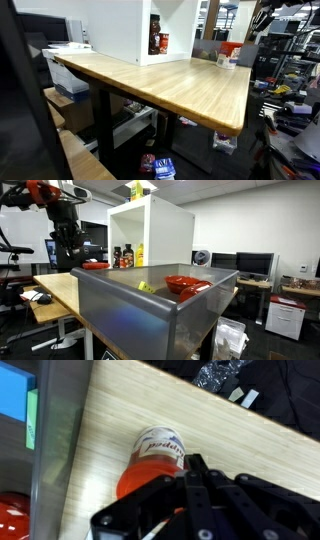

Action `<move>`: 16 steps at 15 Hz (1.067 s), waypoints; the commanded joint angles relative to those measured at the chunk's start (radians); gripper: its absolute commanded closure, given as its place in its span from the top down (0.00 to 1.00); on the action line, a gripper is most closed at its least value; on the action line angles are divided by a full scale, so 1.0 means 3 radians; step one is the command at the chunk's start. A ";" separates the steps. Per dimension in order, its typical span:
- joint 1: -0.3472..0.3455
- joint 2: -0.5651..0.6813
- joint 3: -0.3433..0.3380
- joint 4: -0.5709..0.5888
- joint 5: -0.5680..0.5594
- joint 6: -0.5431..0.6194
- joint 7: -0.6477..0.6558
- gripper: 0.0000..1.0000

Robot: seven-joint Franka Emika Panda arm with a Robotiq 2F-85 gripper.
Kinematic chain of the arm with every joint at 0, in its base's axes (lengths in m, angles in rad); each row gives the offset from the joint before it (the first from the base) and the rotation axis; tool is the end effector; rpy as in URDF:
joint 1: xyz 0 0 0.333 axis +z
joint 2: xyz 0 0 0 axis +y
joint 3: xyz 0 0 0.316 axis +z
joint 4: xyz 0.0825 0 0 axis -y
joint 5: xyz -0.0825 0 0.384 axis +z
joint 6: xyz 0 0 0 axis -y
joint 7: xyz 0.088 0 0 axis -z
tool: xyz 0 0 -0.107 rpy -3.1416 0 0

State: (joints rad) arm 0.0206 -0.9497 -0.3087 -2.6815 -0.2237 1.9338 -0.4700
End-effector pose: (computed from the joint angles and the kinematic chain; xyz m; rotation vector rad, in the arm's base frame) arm 0.2820 -0.1060 0.5023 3.0566 0.5326 0.2881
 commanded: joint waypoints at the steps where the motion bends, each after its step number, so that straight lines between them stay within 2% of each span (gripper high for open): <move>1: -0.0016 0.0212 0.0038 0.0035 -0.0013 -0.0184 -0.0109 0.00; 4: -0.0081 0.0250 0.0081 -0.0124 -0.0176 0.0086 -0.0059 0.00; 10: -0.0221 0.0528 0.0171 -0.0365 -0.0614 0.0382 0.0018 0.00; 16: -0.0360 0.0847 0.0226 -0.0353 -0.0956 0.0865 0.0056 0.00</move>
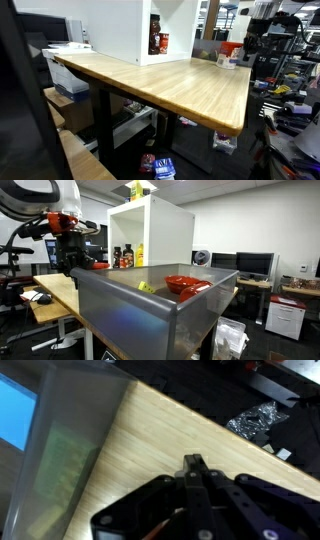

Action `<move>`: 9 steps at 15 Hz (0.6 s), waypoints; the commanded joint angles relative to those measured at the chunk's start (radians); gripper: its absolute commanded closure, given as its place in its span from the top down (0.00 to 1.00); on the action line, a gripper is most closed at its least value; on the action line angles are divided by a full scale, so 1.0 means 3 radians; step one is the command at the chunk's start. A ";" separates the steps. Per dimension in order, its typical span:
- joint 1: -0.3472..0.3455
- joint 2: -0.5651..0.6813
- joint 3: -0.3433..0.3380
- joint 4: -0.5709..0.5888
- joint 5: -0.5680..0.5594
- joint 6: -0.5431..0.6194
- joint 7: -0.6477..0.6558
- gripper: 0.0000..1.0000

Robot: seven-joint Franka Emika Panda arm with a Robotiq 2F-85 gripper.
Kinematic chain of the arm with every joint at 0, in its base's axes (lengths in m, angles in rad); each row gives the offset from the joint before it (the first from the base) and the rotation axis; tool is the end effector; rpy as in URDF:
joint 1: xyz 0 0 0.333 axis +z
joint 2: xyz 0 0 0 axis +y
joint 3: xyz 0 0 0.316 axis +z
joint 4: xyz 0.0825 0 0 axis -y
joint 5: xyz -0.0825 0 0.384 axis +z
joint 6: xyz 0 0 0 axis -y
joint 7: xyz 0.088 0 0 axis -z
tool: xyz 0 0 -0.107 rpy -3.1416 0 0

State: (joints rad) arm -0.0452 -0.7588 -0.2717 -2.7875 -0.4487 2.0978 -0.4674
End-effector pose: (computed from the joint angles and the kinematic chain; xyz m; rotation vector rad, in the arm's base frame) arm 0.3038 -0.1138 0.4156 2.8543 0.6276 -0.0116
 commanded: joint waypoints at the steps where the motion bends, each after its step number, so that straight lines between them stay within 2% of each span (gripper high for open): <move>1: -0.0185 0.0295 0.0105 0.0001 -0.0280 0.0495 0.0041 0.00; 5: -0.0150 0.0387 -0.0010 0.0004 -0.0119 0.0872 -0.0101 0.00; 9: -0.0112 0.0497 -0.0003 0.0004 0.0043 0.1012 -0.0063 0.00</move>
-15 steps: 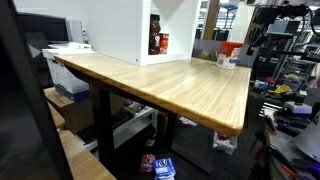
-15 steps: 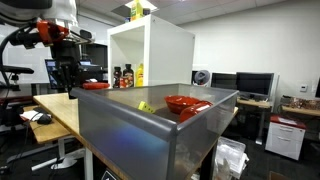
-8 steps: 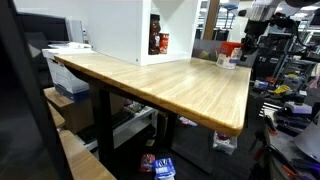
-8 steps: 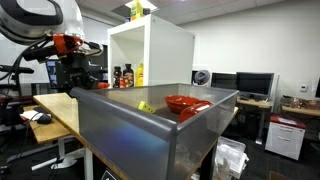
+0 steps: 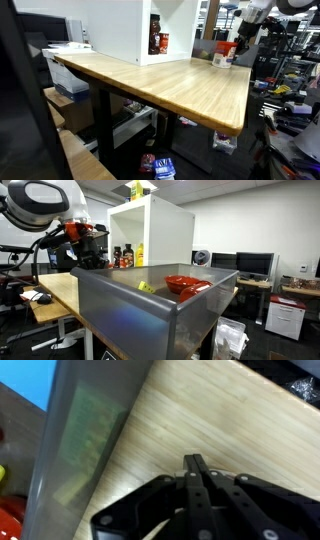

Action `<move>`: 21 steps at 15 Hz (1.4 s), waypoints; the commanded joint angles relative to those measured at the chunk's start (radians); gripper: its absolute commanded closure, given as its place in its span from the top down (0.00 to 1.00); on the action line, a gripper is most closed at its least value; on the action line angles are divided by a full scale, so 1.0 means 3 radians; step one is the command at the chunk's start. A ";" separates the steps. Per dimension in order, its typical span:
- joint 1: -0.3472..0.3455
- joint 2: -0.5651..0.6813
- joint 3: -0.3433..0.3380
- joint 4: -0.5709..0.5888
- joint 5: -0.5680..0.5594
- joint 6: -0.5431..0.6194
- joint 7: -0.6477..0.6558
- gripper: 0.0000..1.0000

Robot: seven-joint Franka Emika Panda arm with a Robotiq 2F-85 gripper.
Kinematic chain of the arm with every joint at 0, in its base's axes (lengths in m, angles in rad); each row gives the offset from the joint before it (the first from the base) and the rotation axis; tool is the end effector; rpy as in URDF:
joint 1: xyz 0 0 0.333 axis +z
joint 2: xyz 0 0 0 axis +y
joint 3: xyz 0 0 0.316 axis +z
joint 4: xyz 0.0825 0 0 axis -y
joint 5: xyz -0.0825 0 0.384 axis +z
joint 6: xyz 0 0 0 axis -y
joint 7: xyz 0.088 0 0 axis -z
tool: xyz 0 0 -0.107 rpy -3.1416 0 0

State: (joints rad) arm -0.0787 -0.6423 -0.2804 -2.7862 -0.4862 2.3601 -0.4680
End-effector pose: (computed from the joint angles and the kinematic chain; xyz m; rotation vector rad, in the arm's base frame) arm 0.3335 -0.1239 0.4034 2.7860 0.6476 0.1752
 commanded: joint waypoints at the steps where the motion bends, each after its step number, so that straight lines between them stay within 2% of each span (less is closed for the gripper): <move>1: 0.0002 0.0140 0.0050 0.0000 0.0198 0.0185 -0.0001 0.00; 5: 0.0043 0.0266 0.0109 0.0000 0.0404 0.0284 0.0097 0.00; 14: 0.0005 0.0625 0.0315 0.0026 0.0575 0.1173 0.0514 0.00; 16: -0.0017 0.0663 0.0386 0.0032 0.0633 0.1318 0.0707 0.00; 21: -0.0130 0.0731 0.0702 0.0084 0.0666 0.1367 0.1329 0.00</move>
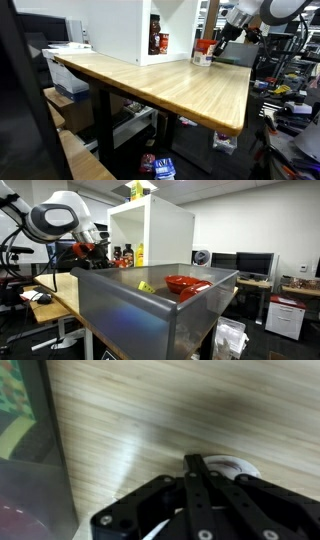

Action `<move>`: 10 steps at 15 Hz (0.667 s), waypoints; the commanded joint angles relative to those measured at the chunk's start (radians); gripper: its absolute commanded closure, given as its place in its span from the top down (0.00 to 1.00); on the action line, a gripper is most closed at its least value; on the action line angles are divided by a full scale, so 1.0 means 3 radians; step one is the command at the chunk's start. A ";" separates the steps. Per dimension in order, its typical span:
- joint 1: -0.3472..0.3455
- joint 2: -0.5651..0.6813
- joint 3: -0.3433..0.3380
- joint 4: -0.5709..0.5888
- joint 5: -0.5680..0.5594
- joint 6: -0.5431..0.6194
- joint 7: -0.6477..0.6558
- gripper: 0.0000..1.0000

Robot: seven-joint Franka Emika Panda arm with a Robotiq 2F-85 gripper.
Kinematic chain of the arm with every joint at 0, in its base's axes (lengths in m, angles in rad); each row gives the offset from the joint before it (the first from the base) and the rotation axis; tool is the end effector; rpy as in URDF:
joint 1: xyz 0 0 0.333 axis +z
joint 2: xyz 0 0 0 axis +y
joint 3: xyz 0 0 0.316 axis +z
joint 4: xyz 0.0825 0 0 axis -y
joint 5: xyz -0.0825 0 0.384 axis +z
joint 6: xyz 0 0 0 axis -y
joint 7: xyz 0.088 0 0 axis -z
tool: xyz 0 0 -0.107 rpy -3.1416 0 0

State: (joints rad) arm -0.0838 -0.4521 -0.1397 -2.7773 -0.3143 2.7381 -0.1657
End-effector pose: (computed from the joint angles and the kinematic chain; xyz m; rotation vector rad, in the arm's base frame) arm 0.3881 -0.0735 0.3855 2.8777 0.2990 0.5616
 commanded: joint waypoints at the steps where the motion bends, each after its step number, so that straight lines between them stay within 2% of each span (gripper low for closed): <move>1: -0.0122 0.0124 0.0275 0.0074 0.0099 0.0118 0.0409 0.00; 7: -0.0231 0.0245 0.0516 0.0082 0.0004 0.0418 0.0847 0.00; 8: -0.0275 0.0188 0.0555 0.0024 -0.0041 0.0502 0.0864 0.11; 9: -0.0293 0.0103 0.0567 -0.0055 -0.0049 0.0570 0.0825 0.27; 10: -0.0286 0.0060 0.0570 -0.0094 -0.0025 0.0588 0.0786 0.31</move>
State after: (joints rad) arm -0.1388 -0.3964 0.0016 -2.7614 -0.3144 2.8541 0.0623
